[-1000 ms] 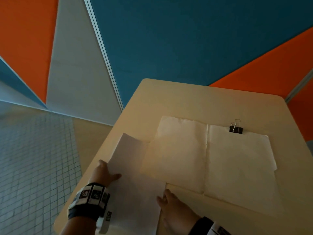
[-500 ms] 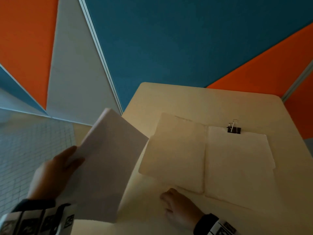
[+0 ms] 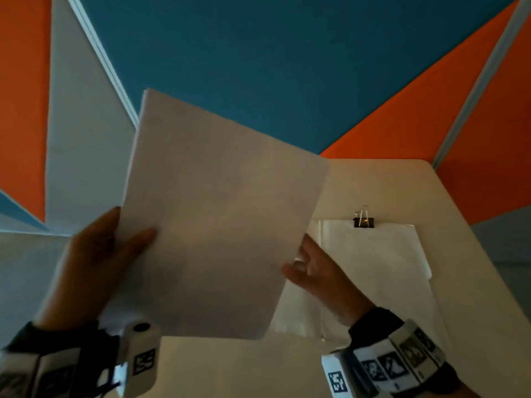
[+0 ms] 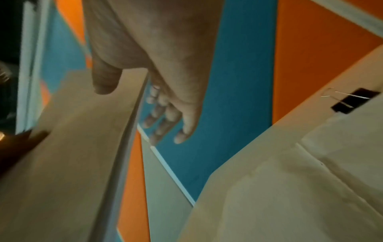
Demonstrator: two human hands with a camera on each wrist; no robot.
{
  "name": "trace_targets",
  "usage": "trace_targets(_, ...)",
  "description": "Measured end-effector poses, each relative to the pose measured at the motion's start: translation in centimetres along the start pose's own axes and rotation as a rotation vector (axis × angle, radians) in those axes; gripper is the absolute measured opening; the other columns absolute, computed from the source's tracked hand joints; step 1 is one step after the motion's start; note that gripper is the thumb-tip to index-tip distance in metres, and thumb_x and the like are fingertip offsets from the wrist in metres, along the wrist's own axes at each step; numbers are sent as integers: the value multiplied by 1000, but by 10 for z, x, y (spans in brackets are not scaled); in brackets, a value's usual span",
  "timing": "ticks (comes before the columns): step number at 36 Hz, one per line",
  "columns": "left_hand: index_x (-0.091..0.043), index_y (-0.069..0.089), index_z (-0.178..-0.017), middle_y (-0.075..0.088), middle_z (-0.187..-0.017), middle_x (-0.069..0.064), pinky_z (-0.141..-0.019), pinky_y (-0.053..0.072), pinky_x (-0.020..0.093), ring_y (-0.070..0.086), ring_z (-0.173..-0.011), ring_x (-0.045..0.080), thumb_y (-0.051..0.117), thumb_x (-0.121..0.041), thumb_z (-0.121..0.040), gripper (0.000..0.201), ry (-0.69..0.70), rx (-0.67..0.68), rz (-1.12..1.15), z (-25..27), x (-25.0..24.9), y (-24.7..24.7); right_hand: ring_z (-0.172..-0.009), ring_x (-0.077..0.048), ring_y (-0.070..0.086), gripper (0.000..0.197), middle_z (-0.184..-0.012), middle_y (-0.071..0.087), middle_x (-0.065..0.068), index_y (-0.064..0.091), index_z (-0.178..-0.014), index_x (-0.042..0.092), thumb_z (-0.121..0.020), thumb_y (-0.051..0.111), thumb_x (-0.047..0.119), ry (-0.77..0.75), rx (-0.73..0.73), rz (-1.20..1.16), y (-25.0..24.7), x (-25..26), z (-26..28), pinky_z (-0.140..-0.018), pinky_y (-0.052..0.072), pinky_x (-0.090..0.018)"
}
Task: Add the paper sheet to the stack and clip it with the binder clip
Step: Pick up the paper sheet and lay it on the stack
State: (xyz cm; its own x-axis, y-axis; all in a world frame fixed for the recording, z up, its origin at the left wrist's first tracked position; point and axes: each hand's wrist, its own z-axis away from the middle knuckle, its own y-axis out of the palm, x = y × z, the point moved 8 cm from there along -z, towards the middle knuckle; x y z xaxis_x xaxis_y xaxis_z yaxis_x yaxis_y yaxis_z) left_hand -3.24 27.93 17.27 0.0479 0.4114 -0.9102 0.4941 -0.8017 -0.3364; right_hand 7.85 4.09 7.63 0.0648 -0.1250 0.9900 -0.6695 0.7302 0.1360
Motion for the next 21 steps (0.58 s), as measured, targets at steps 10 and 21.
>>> trace_targets(10, -51, 63, -94, 69, -87, -36, -76, 54, 11, 61, -80, -19, 64, -34, -81, 21, 118, 218, -16, -43, -7, 136, -99, -3, 64, 30, -107, 69, 4, 57, -105, 28, -79, 63, 14, -118, -407, 227, -114, 38, 33, -89, 53, -23)
trace_targets(21, -17, 42, -134, 59, -108, -8, -93, 52, 39, 62, -99, 16, 57, -12, -88, 49, -93, 482, -226, -34, 40, 259, -80, 28, 53, 33, -89, 66, 27, 60, -108, 17, -79, 64, 2, -136, -727, 606, -192, 15, 80, -68, 41, 5)
